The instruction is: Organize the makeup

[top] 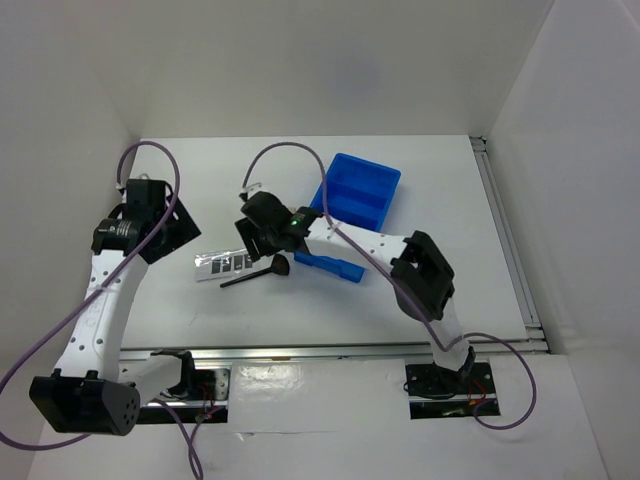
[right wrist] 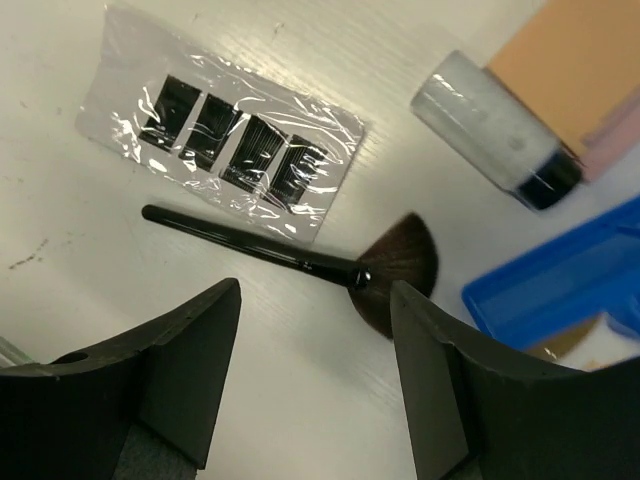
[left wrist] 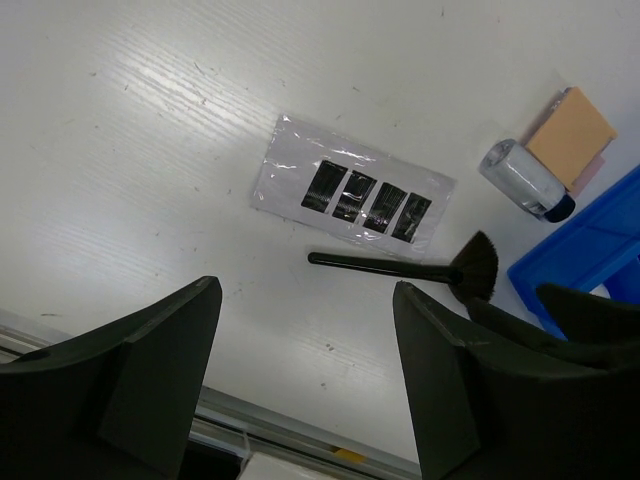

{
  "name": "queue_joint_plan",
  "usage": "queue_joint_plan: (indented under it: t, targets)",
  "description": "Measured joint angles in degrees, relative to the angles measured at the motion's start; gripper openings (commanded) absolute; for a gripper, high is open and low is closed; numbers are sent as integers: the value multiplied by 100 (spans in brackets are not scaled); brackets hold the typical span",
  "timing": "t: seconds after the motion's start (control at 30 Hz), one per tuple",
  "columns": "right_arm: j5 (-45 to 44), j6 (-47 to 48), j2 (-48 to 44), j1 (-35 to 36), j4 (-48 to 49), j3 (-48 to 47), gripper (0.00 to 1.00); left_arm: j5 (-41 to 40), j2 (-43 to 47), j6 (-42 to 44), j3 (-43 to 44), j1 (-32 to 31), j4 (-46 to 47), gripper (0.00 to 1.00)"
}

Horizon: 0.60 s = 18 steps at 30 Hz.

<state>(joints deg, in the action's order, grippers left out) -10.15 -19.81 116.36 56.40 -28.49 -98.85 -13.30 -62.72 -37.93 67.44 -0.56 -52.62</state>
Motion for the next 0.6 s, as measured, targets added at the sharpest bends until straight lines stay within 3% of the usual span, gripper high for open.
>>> queue_joint_plan:
  t: [0.3,0.6]
  targets:
    - [531,717,1541,61,-337,-1045,77,-13,59,0,0,-2,-7,83]
    - [1198,951,1740,-33,-334,-1196,79,-15,59,0,0,-2,-9,83]
